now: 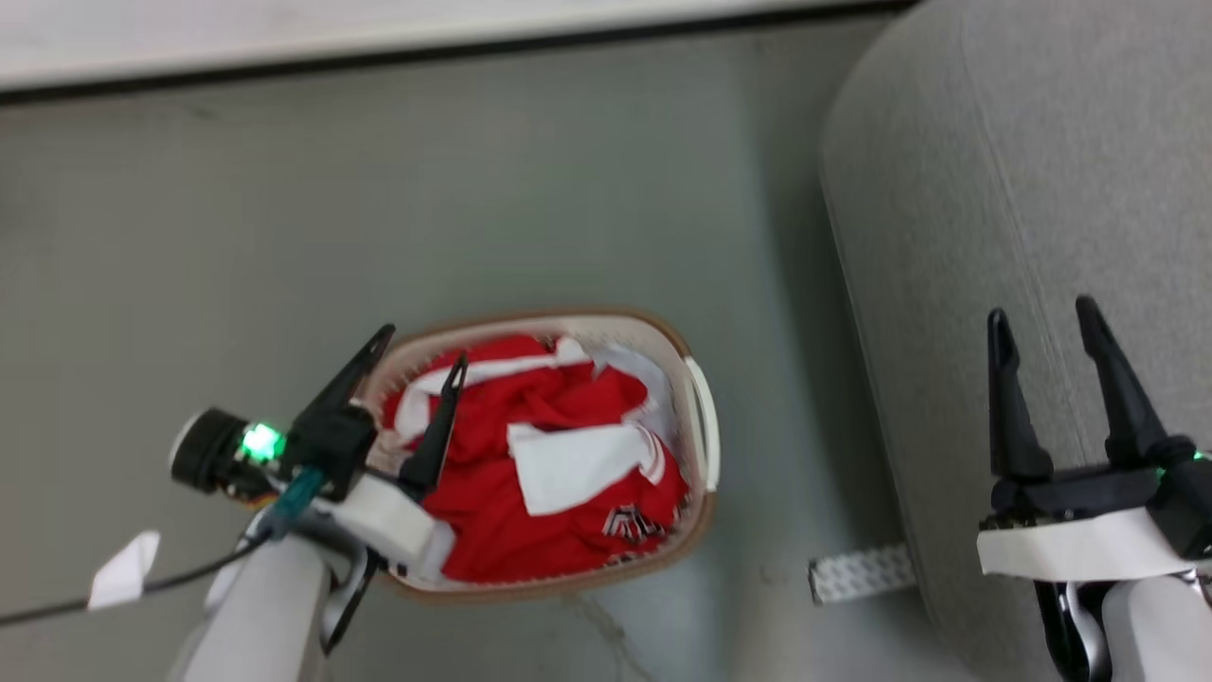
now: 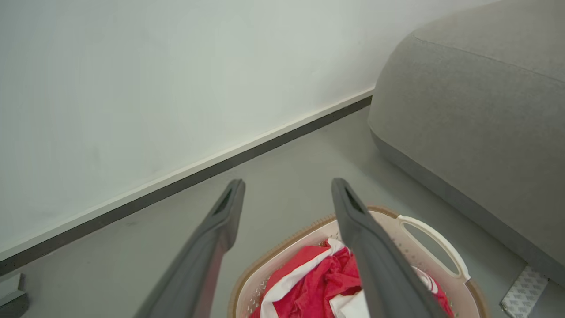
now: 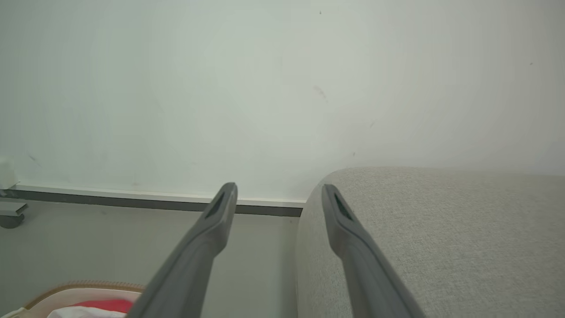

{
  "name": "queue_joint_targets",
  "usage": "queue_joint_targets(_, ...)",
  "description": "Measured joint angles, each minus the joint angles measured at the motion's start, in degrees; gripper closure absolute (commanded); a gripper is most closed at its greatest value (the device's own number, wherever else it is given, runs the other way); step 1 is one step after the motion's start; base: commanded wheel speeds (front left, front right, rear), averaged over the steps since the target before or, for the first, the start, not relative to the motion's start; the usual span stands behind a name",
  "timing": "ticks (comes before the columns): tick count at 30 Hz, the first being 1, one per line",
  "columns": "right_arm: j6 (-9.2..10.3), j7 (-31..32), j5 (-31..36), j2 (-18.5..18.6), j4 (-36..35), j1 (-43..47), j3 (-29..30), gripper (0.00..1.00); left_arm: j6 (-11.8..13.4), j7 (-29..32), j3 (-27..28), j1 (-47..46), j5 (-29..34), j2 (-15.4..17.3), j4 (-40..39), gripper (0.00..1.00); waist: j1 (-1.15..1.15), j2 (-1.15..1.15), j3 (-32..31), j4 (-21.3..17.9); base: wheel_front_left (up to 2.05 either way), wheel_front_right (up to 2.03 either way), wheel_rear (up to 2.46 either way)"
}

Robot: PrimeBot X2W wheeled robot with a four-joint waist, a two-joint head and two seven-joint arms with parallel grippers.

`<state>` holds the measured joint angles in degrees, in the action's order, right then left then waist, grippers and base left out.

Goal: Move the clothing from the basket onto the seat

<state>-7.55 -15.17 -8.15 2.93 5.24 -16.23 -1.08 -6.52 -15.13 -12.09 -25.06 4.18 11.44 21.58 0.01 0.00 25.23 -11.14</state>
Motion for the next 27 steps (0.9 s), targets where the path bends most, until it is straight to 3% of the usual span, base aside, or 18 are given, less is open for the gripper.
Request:
queue_joint_targets(7, 0.00, 0.0, -2.1, 0.0, -2.6, -3.5, -0.3, 0.00, -0.1, 0.7, -4.9, -10.6, 4.2, 0.1, 10.0, 0.00, 0.00, 0.00, 8.8, -3.2, 0.00, 0.00, 0.00)
queue_joint_targets(16, 0.00, 0.0, -3.0, 0.0, -6.7, -7.6, -2.0, 0.00, -0.5, 6.6, -12.4, -21.7, 10.2, -0.9, 23.7, 0.00, 0.00, 0.00, 20.4, -6.2, 0.00, 0.00, 0.00)
queue_joint_targets(27, 0.00, 0.0, -3.0, 0.0, -8.0, -7.4, -1.3, 0.00, -0.6, 7.0, -14.2, -25.2, 10.0, -1.5, 32.8, 0.00, -0.01, 0.00, 24.2, -7.3, 0.00, 0.00, 0.00)
